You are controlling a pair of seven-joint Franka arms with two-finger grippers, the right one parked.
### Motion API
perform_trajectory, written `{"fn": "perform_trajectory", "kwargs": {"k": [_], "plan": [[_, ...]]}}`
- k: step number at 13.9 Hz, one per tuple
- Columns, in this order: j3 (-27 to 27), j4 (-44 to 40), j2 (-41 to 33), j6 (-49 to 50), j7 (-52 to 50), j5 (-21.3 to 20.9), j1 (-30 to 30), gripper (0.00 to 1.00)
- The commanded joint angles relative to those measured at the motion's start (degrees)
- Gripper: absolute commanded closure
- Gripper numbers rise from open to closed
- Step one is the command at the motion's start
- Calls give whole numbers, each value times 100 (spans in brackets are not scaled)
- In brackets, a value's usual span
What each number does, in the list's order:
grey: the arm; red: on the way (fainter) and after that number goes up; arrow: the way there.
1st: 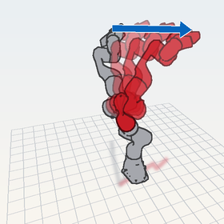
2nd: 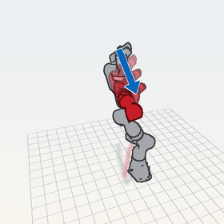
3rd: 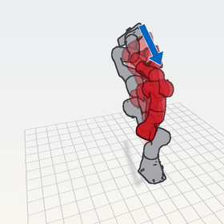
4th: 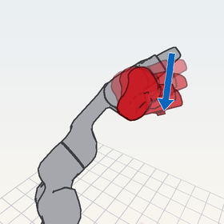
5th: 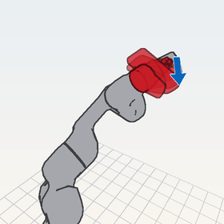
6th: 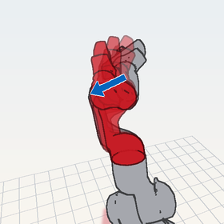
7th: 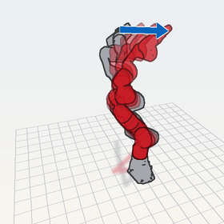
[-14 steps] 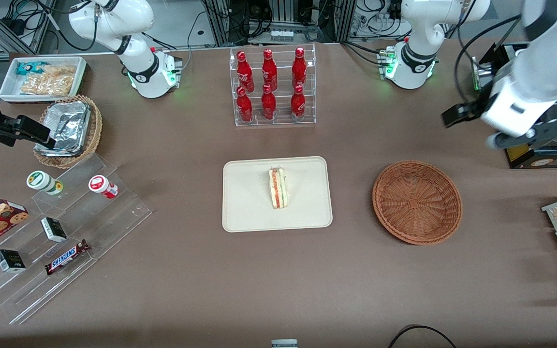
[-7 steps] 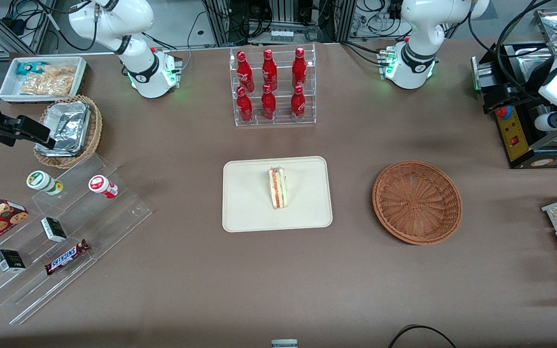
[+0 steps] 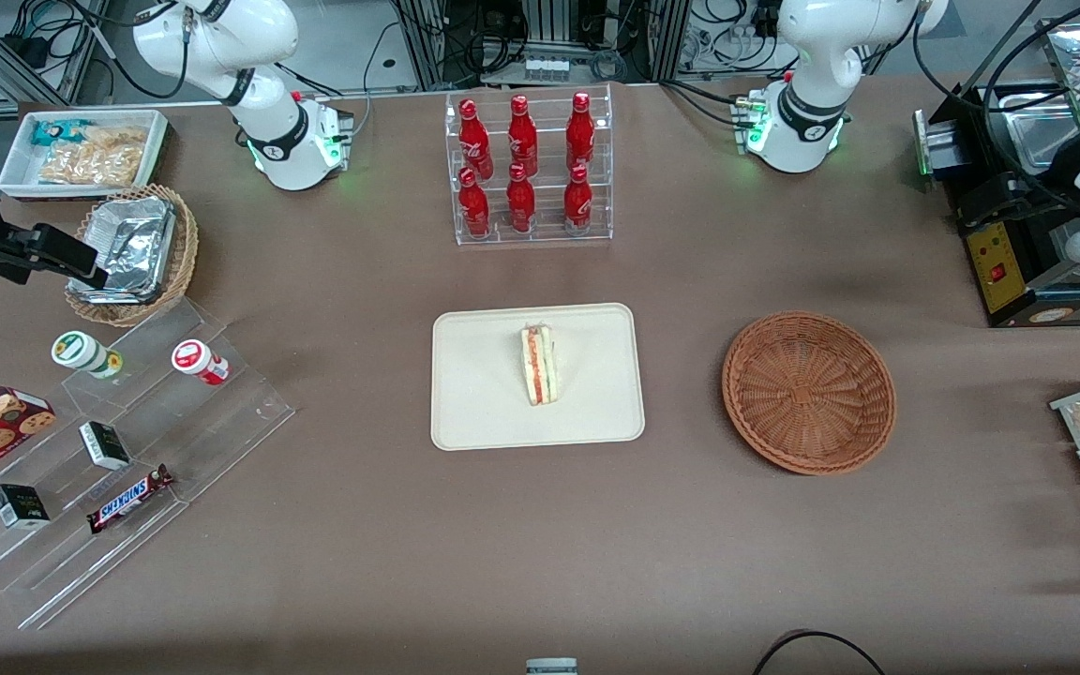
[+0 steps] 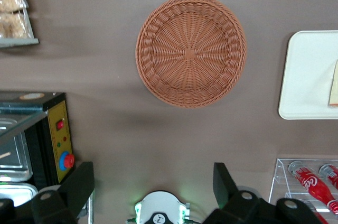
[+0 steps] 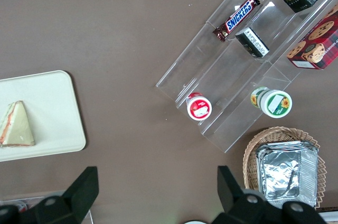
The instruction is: Place sandwich from basket to tray
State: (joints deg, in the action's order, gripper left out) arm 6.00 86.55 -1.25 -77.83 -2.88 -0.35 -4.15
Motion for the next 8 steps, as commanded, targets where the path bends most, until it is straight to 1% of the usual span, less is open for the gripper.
{"fn": "perform_trajectory", "kwargs": {"k": [1,2,3,4,8], "plan": [[68,-130,19,-74,236,-113,-95,0],[76,-113,-16,-118,253,-262,-95,0],[77,-112,-25,-179,271,-290,-95,0],[85,-104,-25,-302,262,-281,-77,0],[94,-174,28,-294,148,-220,-86,0]]}}
